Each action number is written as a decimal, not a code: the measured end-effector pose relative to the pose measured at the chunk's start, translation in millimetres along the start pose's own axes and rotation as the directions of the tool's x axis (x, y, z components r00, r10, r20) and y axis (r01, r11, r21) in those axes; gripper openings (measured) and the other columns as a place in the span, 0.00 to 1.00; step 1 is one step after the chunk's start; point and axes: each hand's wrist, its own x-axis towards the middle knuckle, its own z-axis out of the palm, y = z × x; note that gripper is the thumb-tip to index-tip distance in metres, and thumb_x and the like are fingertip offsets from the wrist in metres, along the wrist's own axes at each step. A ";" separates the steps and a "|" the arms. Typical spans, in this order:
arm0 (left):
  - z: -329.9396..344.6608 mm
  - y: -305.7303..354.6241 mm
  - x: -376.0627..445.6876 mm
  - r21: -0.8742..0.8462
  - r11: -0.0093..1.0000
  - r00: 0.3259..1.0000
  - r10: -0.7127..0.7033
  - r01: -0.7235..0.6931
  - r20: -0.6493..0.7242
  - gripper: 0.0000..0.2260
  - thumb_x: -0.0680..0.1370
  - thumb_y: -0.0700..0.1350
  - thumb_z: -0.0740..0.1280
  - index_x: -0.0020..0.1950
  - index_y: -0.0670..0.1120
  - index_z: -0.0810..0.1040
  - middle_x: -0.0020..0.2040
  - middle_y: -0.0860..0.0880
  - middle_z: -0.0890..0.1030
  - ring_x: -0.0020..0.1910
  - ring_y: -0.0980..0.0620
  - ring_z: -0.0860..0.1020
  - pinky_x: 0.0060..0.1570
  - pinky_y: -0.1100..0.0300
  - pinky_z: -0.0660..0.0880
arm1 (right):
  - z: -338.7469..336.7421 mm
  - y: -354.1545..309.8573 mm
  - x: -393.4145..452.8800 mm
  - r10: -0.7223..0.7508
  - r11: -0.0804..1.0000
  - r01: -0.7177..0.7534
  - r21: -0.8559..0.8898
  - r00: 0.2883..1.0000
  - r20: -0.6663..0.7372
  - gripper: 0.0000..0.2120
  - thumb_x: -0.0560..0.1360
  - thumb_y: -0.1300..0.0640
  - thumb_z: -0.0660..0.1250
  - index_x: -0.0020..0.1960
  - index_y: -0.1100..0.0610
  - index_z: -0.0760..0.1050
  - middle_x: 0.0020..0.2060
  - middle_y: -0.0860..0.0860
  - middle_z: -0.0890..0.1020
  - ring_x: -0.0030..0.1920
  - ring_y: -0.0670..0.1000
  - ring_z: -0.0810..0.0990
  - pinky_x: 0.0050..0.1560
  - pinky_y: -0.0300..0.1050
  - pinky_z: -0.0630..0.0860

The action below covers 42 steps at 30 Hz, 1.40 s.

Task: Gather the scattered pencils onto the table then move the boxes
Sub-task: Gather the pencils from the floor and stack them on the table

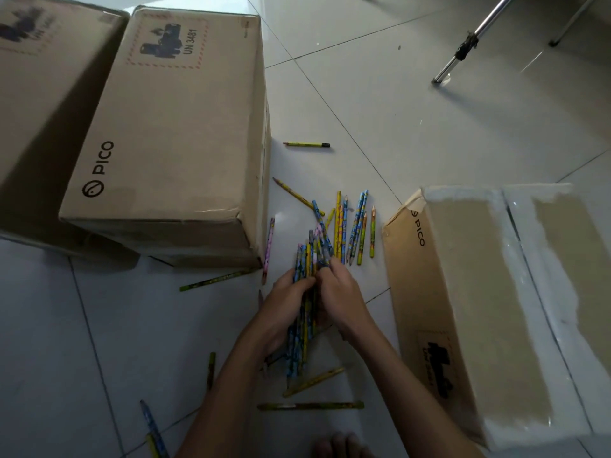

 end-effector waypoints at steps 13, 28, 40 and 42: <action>11.2 -3.3 1.1 -0.046 0.998 0.975 -0.048 0.039 -0.218 0.14 0.83 0.48 0.60 0.62 0.40 0.76 0.48 0.45 0.83 0.43 0.52 0.82 0.33 0.62 0.76 | 22.8 8.4 -9.5 -0.150 0.954 0.154 -0.258 0.988 0.034 0.19 0.80 0.59 0.52 0.64 0.60 0.77 0.51 0.60 0.75 0.45 0.56 0.78 0.51 0.52 0.81; -19.4 -1.6 2.4 0.362 0.928 0.982 0.139 -0.084 -0.128 0.15 0.81 0.58 0.61 0.61 0.50 0.74 0.49 0.41 0.82 0.44 0.45 0.82 0.44 0.50 0.80 | -7.9 -8.8 -11.3 -0.304 0.928 0.280 -0.246 0.950 -0.068 0.09 0.73 0.58 0.70 0.49 0.51 0.87 0.39 0.43 0.86 0.40 0.37 0.81 0.38 0.28 0.76; -30.8 -3.1 3.2 0.424 0.903 0.965 0.168 -0.069 -0.200 0.14 0.82 0.53 0.62 0.65 0.50 0.74 0.50 0.41 0.81 0.48 0.40 0.81 0.47 0.52 0.77 | -19.8 -4.7 40.4 -0.365 0.780 0.219 -0.587 0.920 -0.142 0.06 0.76 0.59 0.69 0.52 0.56 0.79 0.46 0.51 0.78 0.46 0.50 0.77 0.47 0.45 0.78; -30.1 -1.9 1.6 0.425 0.903 0.965 0.169 -0.069 -0.202 0.14 0.81 0.54 0.64 0.65 0.52 0.75 0.57 0.39 0.81 0.57 0.37 0.79 0.55 0.45 0.78 | -22.1 -6.2 40.3 -0.331 0.803 0.197 -0.563 0.932 -0.145 0.03 0.75 0.58 0.70 0.44 0.56 0.76 0.40 0.50 0.78 0.40 0.49 0.76 0.40 0.45 0.77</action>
